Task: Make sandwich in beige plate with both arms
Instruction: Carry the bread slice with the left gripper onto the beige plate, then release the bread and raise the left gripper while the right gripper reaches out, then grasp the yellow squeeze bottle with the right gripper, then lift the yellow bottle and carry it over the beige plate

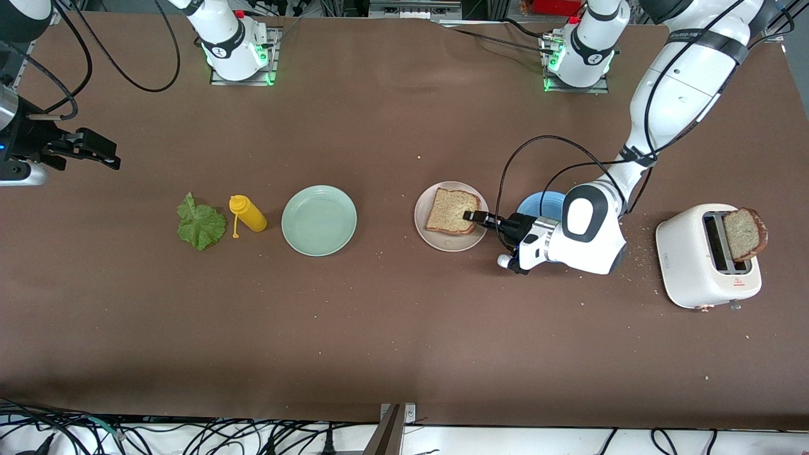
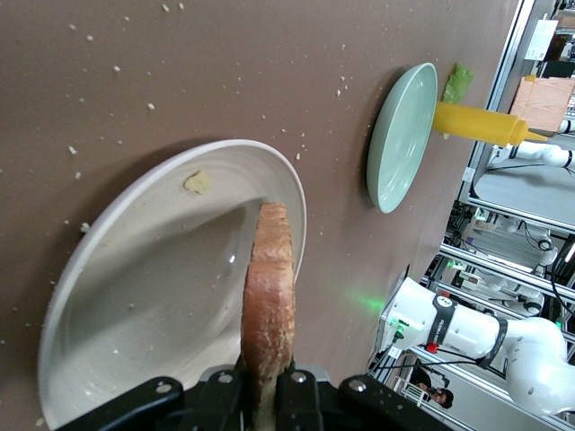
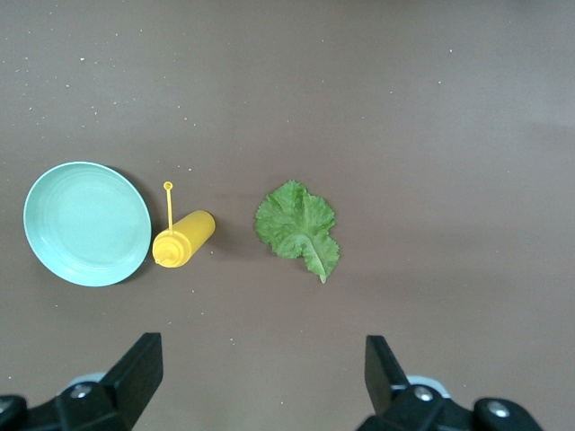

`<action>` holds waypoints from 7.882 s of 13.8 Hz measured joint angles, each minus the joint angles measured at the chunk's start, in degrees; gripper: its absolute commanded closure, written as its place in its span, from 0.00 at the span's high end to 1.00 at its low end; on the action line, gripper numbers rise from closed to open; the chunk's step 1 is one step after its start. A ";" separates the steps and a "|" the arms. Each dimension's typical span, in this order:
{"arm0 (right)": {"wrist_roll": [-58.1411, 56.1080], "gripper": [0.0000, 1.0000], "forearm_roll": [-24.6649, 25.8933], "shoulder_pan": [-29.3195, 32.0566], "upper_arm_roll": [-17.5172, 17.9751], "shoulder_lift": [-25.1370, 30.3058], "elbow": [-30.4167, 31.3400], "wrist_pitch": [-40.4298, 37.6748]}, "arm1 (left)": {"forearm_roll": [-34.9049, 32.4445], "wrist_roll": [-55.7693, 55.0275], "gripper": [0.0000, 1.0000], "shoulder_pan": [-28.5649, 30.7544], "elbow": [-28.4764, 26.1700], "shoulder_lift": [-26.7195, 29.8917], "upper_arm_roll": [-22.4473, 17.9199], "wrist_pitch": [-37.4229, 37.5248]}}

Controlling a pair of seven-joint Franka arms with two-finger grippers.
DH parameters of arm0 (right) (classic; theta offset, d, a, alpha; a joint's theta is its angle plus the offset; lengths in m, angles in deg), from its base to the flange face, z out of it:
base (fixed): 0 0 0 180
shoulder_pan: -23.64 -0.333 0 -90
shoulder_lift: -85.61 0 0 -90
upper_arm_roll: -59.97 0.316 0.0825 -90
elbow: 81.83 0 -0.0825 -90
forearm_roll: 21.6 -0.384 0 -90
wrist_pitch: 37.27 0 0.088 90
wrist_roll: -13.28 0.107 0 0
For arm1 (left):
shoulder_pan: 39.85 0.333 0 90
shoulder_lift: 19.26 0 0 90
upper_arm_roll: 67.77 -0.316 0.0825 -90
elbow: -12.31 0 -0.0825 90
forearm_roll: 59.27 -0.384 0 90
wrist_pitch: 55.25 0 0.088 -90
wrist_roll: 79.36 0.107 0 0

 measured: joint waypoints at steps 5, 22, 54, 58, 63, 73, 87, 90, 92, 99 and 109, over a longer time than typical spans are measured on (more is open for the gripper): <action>0.00 1.00 0.00 0.00 0.00 -0.08 0.00 0.00 | -2.32 0.72 1.00 0.22 0.03 -0.16 -0.45 -0.69; -7.89 1.00 -0.01 -0.03 0.07 -3.71 -0.08 -0.15 | -42.11 -17.52 1.00 -0.65 1.88 20.79 -0.16 5.02; -98.72 1.00 -43.48 18.78 -0.33 -34.98 -0.15 -12.15 | -46.70 -23.17 1.00 -1.37 6.78 42.51 -13.76 25.16; -111.15 1.00 -46.09 18.48 0.26 -39.45 -0.26 -10.89 | -46.70 -23.17 1.00 -1.28 6.78 42.51 -13.85 25.14; -125.26 1.00 -48.70 14.60 0.68 -42.90 -0.65 -8.34 | -46.69 -23.18 1.00 -1.28 6.78 42.50 -13.85 25.13; -131.96 1.00 -50.76 11.62 1.10 -48.47 -1.71 -7.32 | -46.69 -23.18 1.00 -1.26 6.79 42.42 -13.90 24.98; -126.97 0.00 -51.05 9.72 1.76 -48.76 -3.04 -5.89 | -46.69 -23.18 1.00 -1.37 6.79 42.32 -13.81 24.88; -120.50 0.00 -50.97 9.76 1.57 -48.52 -4.79 -6.48 | -46.69 -23.18 1.00 -1.40 6.79 42.32 -13.81 24.88; -112.72 0.00 -49.79 9.61 1.63 -48.18 -8.98 -9.56 | -46.69 -23.18 1.00 -1.47 6.79 42.31 -13.80 24.87; -81.05 0.00 -38.84 1.60 2.08 -42.73 -21.09 -12.96 | -46.69 -23.18 1.00 -1.48 6.82 42.29 -13.78 24.83; -51.54 0.00 -20.34 -19.79 2.05 -41.23 -29.10 -8.42 | -46.69 -23.18 1.00 -1.36 6.84 42.27 -13.82 24.82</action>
